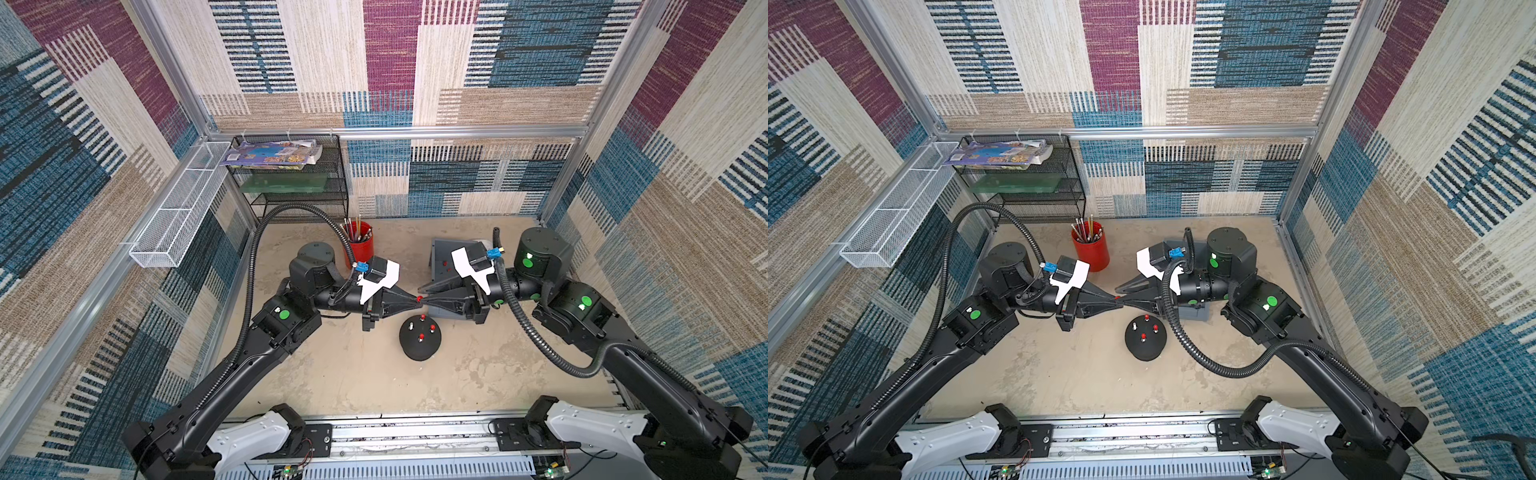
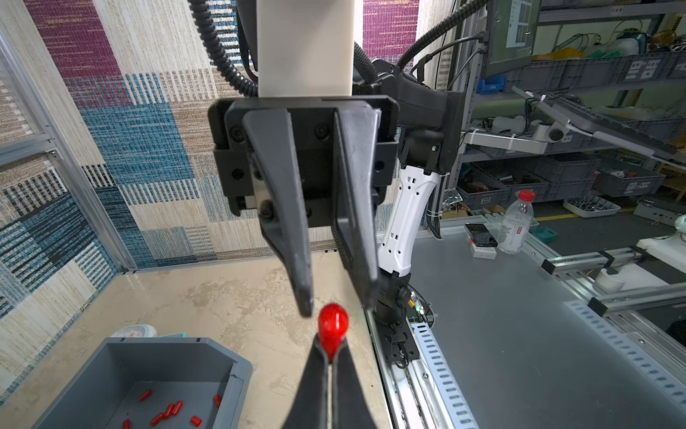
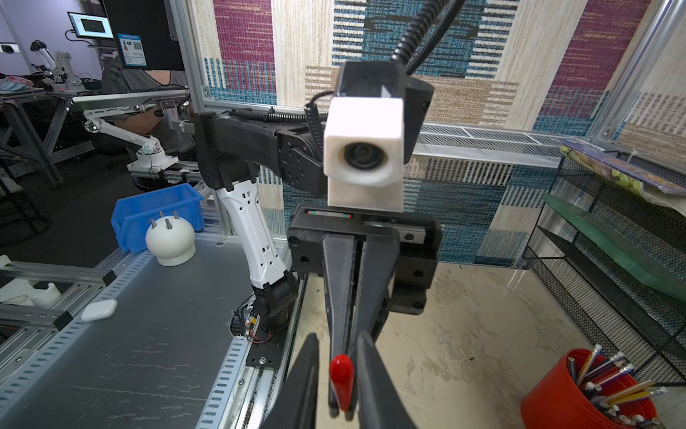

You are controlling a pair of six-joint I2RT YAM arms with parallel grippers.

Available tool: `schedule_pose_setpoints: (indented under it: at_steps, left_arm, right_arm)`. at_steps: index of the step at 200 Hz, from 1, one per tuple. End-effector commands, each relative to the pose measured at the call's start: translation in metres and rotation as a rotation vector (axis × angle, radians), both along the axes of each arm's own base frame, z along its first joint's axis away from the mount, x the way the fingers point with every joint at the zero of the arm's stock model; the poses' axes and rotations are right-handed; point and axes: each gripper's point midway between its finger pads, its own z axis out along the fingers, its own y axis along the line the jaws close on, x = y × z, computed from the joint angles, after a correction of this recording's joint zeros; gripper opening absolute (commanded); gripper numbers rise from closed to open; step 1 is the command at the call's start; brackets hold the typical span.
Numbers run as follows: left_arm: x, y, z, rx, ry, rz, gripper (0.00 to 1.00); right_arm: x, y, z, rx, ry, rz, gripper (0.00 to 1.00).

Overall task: Cover the protruding screws with screw protection sleeves
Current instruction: Pick up the screw protection sleeve from the storage box, then attach the screw protection sleeve to the screw.

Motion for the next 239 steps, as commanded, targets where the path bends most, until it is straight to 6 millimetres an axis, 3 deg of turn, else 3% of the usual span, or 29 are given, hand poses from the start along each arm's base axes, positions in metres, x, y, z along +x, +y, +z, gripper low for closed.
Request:
schedule_pose_setpoints:
  at_steps: [1,80,113,132,148,181,209,239]
  left_arm:
    - [-0.002,0.0,0.005,-0.015,-0.009,-0.016,0.0]
    - [-0.003,0.001,0.006,-0.016,-0.009,-0.015,0.0]
    - [0.002,0.003,0.003,-0.011,-0.025,0.036,0.0]
    - [0.008,0.009,-0.002,0.019,-0.059,0.111,0.14]
    - [0.013,0.019,-0.007,0.045,-0.098,0.204,0.2]
    - [0.027,0.049,-0.022,0.09,-0.167,0.43,0.23]
    - [0.04,0.07,-0.029,0.105,-0.221,0.588,0.23]
    - [0.053,0.076,-0.033,0.095,-0.252,0.668,0.23]
  right_arm:
    - [-0.001,0.001,0.0,-0.005,-0.01,0.015,0.19]
    - [-0.001,0.002,-0.001,-0.008,-0.01,0.022,0.06]
    - [0.001,0.0,-0.001,0.002,-0.016,-0.005,0.06]
    - [0.01,-0.002,0.002,0.036,-0.002,-0.075,0.06]
    - [0.018,-0.004,-0.003,0.059,0.025,-0.129,0.07]
    - [0.039,-0.003,-0.036,0.086,0.123,-0.218,0.07]
    - [0.057,-0.001,-0.085,0.078,0.211,-0.31,0.07]
    - [0.066,-0.002,-0.133,0.062,0.262,-0.372,0.07]
